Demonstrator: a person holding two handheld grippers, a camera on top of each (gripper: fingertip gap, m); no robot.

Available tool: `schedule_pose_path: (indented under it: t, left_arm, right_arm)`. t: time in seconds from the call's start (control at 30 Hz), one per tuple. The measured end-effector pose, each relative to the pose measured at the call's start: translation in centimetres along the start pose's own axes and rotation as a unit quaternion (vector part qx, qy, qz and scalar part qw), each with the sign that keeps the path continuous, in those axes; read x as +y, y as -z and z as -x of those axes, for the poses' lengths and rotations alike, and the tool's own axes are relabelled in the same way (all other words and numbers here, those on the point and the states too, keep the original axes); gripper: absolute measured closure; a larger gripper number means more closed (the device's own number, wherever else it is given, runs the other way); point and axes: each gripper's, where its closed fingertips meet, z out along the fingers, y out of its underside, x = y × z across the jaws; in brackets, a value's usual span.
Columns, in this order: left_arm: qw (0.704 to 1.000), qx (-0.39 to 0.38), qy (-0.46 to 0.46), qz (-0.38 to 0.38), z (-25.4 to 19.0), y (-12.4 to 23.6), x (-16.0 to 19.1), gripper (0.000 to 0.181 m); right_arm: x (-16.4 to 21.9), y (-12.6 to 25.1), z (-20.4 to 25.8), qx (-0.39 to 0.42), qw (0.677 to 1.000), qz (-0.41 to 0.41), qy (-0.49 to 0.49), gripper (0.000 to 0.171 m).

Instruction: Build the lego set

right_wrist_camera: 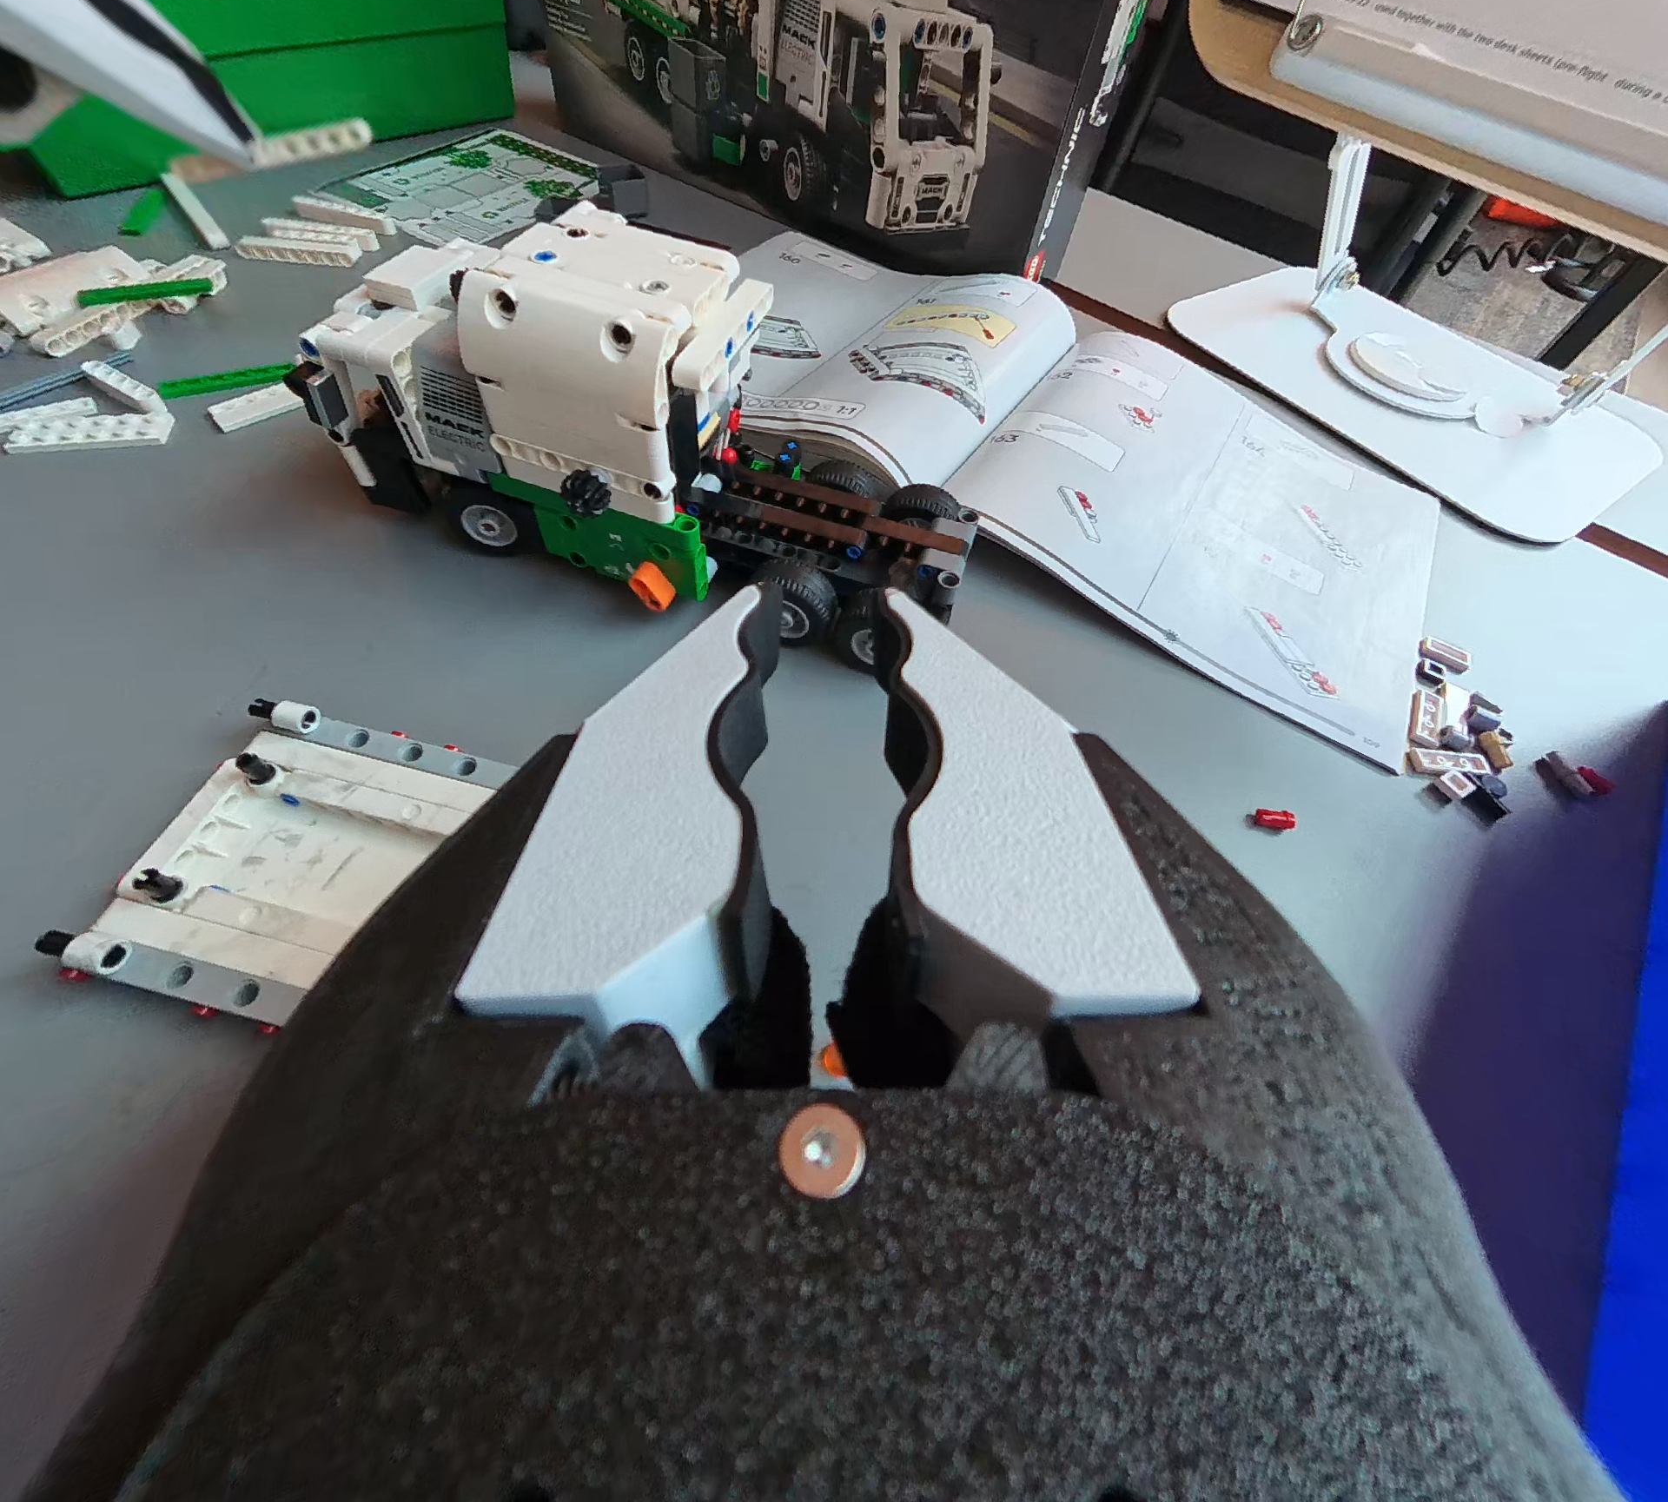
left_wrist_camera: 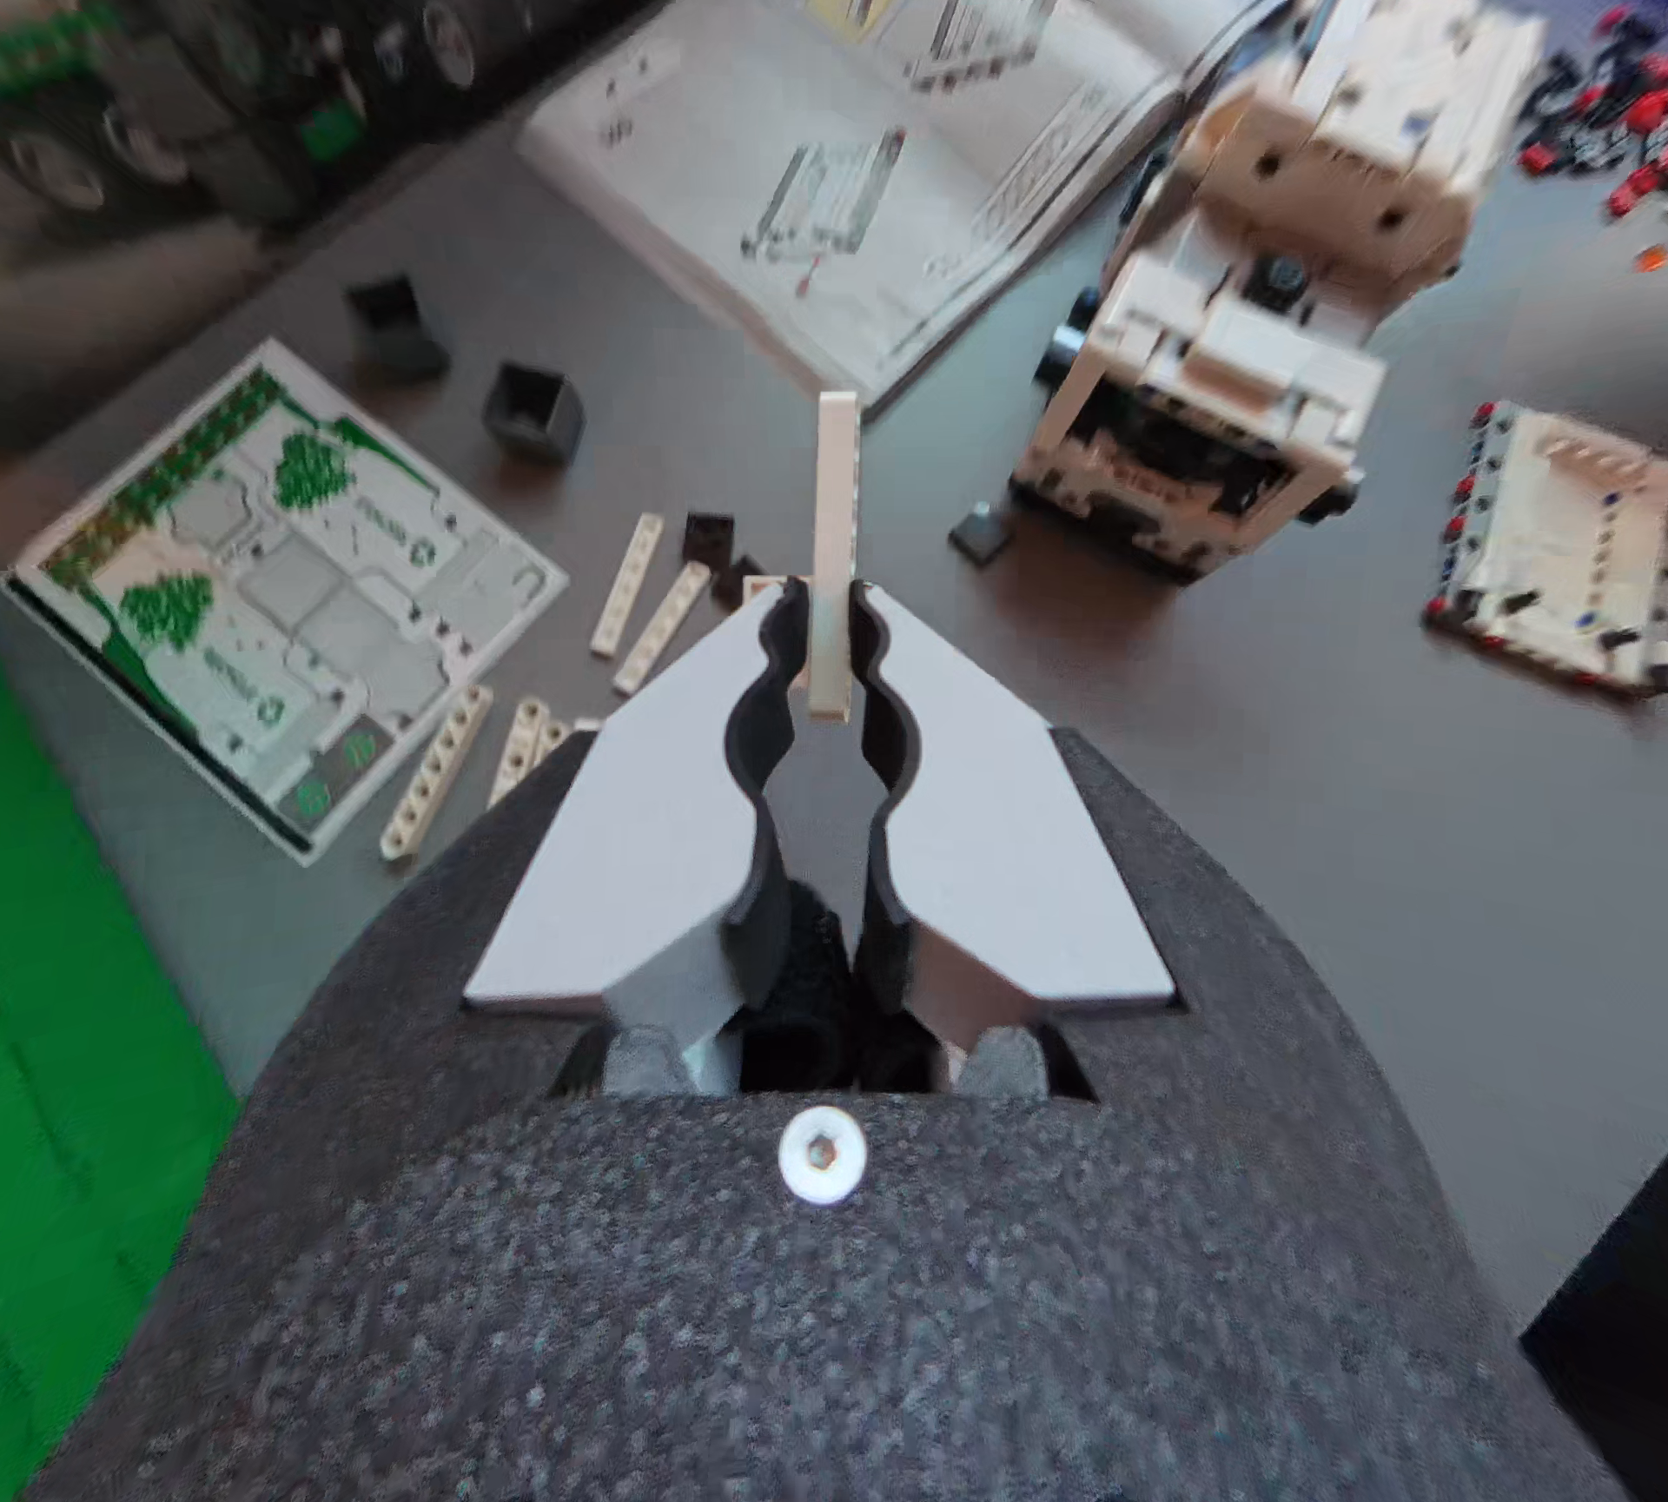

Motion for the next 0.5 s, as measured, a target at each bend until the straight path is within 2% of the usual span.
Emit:
schedule_pose_path:
  t: [0.03, 0.1, 0.2, 0.23, 0.37, 0.5]
  left_arm:
    - [1.000, 0.020, -0.011, -0.012, -0.2, 0.0, -1.9, 0.174]
    - [0.997, 0.060, -0.038, 0.013, -0.9, -0.6, -3.8, 0.174]
    - [0.993, 0.058, -0.059, 0.089, 0.0, -1.7, -2.5, 0.174]
    - [0.990, 0.081, -0.056, 0.099, -0.5, -1.9, -2.0, 0.174]
    - [0.979, 0.179, -0.033, 0.087, -2.1, -3.2, -3.7, 0.174]
    - [0.953, 0.276, 0.005, 0.123, -2.2, -5.9, -5.4, 0.174]
  right_arm:
    - [0.1, 0.0, 0.0, -0.001, 1.000, 0.002, -0.002, 0.152]
    - [0.0, 0.0, 0.0, -0.002, 1.000, 0.001, -0.003, 0.152]
    - [0.0, 0.0, 0.0, -0.006, 1.000, -0.001, -0.008, 0.152]
    - [0.0, 0.0, 0.0, -0.005, 1.000, 0.001, -0.008, 0.152]
    - [0.1, 0.0, 0.2, -0.016, 1.000, 0.001, -0.020, 0.153]
    - [0.0, -0.1, 0.5, -0.020, 1.000, 0.002, -0.013, 0.153]
